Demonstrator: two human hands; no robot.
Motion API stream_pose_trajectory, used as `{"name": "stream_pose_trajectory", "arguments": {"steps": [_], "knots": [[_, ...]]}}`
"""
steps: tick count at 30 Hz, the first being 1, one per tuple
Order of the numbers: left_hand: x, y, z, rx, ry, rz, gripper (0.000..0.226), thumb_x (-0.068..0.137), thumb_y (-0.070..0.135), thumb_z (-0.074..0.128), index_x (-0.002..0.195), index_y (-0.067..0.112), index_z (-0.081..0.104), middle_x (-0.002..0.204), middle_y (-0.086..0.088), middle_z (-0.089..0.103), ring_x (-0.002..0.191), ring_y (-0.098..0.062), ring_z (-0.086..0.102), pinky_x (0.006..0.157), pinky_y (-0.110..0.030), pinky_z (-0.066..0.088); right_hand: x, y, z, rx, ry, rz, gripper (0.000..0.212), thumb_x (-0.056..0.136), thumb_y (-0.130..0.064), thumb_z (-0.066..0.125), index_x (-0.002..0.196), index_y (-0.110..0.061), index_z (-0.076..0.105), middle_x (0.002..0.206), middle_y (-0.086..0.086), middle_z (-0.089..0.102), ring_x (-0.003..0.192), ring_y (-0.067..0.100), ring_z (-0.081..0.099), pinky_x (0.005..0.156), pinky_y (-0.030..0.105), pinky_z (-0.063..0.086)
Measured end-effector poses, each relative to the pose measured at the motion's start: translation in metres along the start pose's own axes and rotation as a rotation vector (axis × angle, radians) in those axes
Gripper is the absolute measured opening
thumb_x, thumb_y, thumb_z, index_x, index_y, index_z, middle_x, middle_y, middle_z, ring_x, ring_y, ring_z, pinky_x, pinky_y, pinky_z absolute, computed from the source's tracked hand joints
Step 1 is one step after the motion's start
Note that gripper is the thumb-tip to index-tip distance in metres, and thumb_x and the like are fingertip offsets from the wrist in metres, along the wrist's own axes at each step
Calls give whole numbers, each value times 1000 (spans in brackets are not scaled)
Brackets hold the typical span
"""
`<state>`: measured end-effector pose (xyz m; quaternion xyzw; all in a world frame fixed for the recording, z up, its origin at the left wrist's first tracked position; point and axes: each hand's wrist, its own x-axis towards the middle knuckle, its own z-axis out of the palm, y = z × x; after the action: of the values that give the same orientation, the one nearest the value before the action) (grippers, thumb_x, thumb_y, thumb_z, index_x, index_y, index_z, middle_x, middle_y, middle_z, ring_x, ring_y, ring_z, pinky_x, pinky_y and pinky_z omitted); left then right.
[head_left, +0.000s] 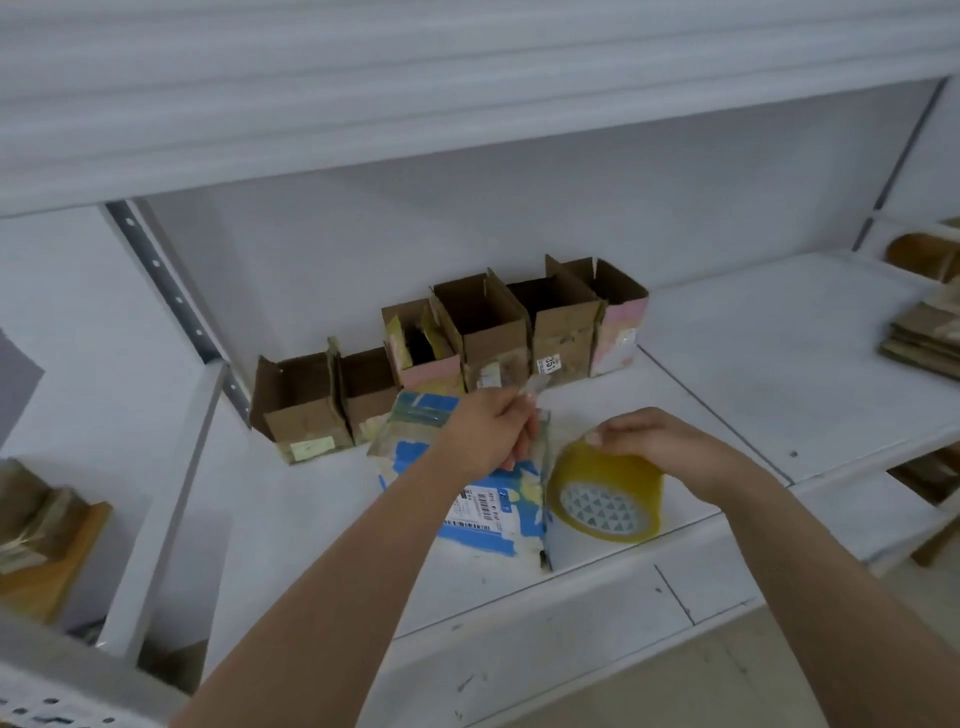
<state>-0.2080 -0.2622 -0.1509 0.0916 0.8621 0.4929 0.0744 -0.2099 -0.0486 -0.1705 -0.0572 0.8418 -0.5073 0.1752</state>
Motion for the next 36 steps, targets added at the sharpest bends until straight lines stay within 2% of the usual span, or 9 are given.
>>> {"name": "stream_pose_trajectory", "arguments": {"steps": [4,8,13,21,24,26,29,32,36], "knots": [[4,-9,1,13,62,69,42,104,34,40,71,14,56,46,7,55,38,-5,45,43,-14,38,-10,15,-3,188,-45,-27,21,90,-25,64,110,-27,72,106,4,72,97,23,69,85,35,56],[5,-9,2,57,56,103,43,104,33,39,69,13,55,44,7,54,38,-4,44,43,-13,38,-8,18,4,103,3,29,18,87,-33,70,105,-31,68,101,6,72,86,21,72,69,26,56],[5,-2,-2,121,-52,66,44,103,37,40,68,15,54,52,7,56,43,-1,48,48,-13,43,-9,31,13,-56,0,119,31,83,-50,69,109,-32,69,98,-1,71,88,17,69,83,30,56],[16,46,0,772,-405,-124,41,102,39,40,75,15,59,70,-1,58,60,-13,55,56,-22,46,-20,28,6,-11,85,82,23,95,-46,56,87,-42,77,92,-5,73,87,18,69,83,32,55],[22,55,13,883,-434,-222,35,103,31,40,98,5,62,75,-5,59,53,-13,56,47,-20,48,-23,25,10,-16,148,36,22,96,-41,57,87,-37,77,89,-6,72,84,16,67,74,26,51],[23,57,22,944,-417,-234,32,102,27,40,87,5,58,71,-4,55,46,-11,51,38,-16,41,-25,22,13,-2,182,12,22,96,-41,57,87,-38,77,90,-8,71,84,15,66,75,27,51],[23,59,29,1116,-372,-174,36,101,30,38,79,8,57,68,-2,53,52,-14,50,52,-23,40,-28,19,18,18,212,1,23,96,-39,57,89,-35,78,90,-6,73,84,16,68,81,31,55],[21,52,18,1037,-349,-136,35,102,30,37,98,10,65,71,-1,56,58,-13,53,49,-24,38,-29,24,21,84,220,49,23,96,-36,58,88,-31,79,87,-2,74,81,20,70,83,35,57],[13,35,6,681,-101,-130,38,104,32,36,81,12,58,75,-5,60,62,-13,58,57,-24,46,-28,28,25,106,195,97,24,96,-37,57,86,-31,79,88,1,74,81,22,70,83,36,57]]}}
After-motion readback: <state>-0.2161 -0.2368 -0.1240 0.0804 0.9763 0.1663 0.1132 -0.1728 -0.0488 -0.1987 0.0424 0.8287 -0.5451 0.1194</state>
